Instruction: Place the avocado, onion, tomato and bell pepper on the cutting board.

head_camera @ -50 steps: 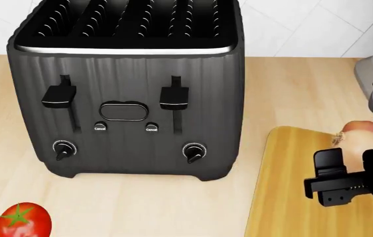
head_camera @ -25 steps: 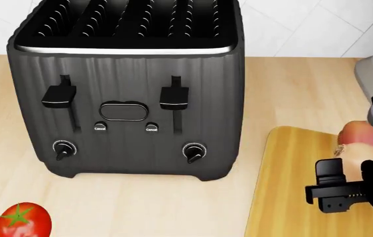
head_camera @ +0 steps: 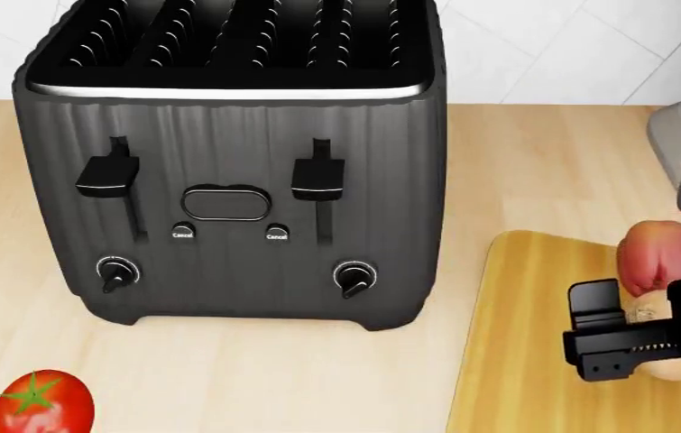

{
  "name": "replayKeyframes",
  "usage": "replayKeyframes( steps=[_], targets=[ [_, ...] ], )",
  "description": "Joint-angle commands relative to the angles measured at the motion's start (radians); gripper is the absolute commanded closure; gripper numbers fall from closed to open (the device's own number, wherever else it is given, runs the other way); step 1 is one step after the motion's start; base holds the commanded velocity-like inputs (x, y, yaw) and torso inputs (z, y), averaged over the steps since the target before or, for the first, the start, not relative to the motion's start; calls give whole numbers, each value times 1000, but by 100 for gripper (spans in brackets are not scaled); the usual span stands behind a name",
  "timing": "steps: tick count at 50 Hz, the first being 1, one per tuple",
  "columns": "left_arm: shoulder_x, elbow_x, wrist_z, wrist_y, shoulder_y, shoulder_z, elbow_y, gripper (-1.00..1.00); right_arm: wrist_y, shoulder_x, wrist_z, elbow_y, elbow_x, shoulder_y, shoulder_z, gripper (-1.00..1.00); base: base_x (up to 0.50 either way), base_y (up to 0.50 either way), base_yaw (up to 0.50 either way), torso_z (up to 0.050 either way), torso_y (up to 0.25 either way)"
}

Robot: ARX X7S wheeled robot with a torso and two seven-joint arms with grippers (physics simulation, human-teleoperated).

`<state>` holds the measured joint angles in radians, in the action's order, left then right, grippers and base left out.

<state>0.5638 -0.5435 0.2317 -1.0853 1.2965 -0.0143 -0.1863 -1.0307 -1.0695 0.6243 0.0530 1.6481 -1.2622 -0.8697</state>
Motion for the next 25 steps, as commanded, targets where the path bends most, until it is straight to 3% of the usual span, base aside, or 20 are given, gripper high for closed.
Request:
replayKeyframes(
  steps=[1,17,25],
  targets=[
    [0,-4,3,-3,-1,-3,-5,-100,-85,-12,56,76,63,-100,22,-100,0,0,0,0,0],
    [2,-7,2,1,2,-3,-1,-100,-215,84,176,205,273,-278,15,-100,0,0,0,0,0],
    [5,-7,1,-2,5,3,0,-100,-226,111,217,266,336,-288,-10,-100,0,0,0,0,0]
  ],
)
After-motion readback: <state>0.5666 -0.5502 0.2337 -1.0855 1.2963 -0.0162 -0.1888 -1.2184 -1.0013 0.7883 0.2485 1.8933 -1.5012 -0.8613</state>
